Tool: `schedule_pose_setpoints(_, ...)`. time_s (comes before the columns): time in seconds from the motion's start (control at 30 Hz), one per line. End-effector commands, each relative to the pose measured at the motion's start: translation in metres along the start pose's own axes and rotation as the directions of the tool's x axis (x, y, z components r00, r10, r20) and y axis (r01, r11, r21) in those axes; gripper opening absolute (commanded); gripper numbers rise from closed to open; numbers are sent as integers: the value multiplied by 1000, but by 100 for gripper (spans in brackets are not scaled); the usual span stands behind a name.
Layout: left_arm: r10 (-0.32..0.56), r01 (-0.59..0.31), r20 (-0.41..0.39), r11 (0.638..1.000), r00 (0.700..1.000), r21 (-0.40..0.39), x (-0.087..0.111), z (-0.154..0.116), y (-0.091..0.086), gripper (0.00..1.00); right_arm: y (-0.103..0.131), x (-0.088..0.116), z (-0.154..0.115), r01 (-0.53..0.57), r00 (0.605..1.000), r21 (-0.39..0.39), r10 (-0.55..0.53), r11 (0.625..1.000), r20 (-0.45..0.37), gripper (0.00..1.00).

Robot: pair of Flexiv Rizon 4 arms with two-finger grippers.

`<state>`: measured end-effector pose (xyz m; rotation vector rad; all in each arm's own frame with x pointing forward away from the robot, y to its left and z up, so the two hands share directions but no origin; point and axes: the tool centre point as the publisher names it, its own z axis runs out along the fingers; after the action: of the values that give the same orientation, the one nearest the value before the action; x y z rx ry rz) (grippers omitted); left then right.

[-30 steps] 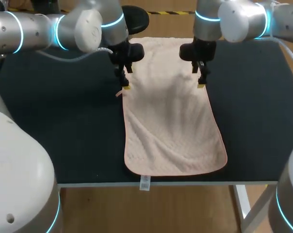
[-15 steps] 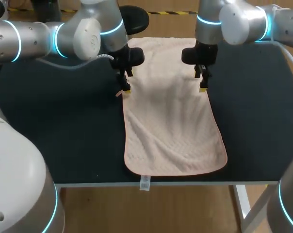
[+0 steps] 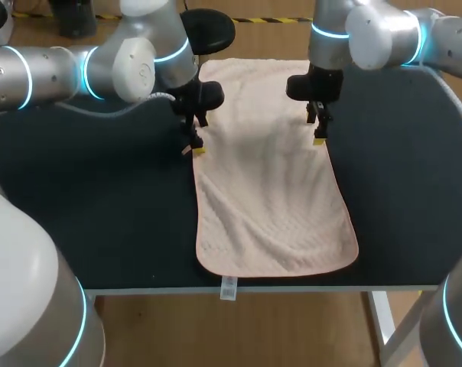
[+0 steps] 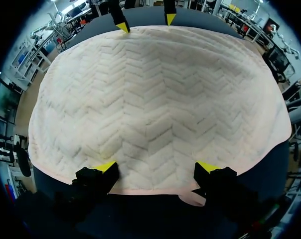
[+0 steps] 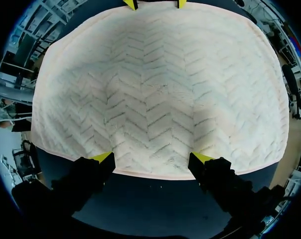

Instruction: Fold the towel

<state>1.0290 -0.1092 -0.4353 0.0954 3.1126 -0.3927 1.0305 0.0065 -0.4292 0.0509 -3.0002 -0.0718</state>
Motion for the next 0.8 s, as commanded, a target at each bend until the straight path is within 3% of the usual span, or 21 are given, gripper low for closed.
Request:
schedule_pose_setpoints(0.03, 0, 0, -9, 1000, 1000, 0, -5, 5, 0, 100, 0, -3, 2, 2, 1000, 5, -2, 1000, -10, 100)
schedule_pose_setpoints(0.13, -1, 2, -14, 1000, 1000, 5, -5, 6, 0, 99, -1, -2, 3, 1, 1000, 5, -1, 1000, -16, 100)
schedule_pose_setpoints(0.17, -1, 1, -16, 1000, 1000, 5, -5, 6, 0, 79, 0, -2, 4, 1, 1000, 5, -1, 1000, -17, 100)
schedule_pose_setpoints(0.2, 0, 0, -18, 1000, 1000, 5, -5, 6, 0, 65, 0, -2, 4, 1, 1000, 4, -1, 1000, -17, 100)
schedule_pose_setpoints(0.23, 1, 0, -20, 1000, 1000, 6, -5, 6, 0, 39, 0, -1, 4, 1, 1000, 4, -1, 1000, -19, 100)
schedule_pose_setpoints(0.27, 0, 0, -20, 1000, 1000, 5, -5, 6, 0, 22, 0, -1, 5, 2, 1000, 4, -2, 1000, -21, 83)
schedule_pose_setpoints(0.3, 0, 0, -21, 1000, 1000, 5, -5, 6, 1, 9, 0, -1, 5, 1, 1000, 5, -1, 1000, -22, 46)
schedule_pose_setpoints(0.33, 0, 0, -21, 1000, 1000, 6, -5, 6, 1, 0, 0, -1, 5, 1, 1000, 4, -1, 1000, -23, 20)
schedule_pose_setpoints(0.37, 0, 0, -21, 1000, 1000, 5, -5, 6, 1, 0, 0, -1, 5, 0, 1000, 4, 0, 1000, -22, 1)
schedule_pose_setpoints(0.8, 14, -14, -38, 1000, 999, -1, 0, -3, 1, 0, -4, 6, -8, -12, 1000, 2, 12, 1000, 5, 0)
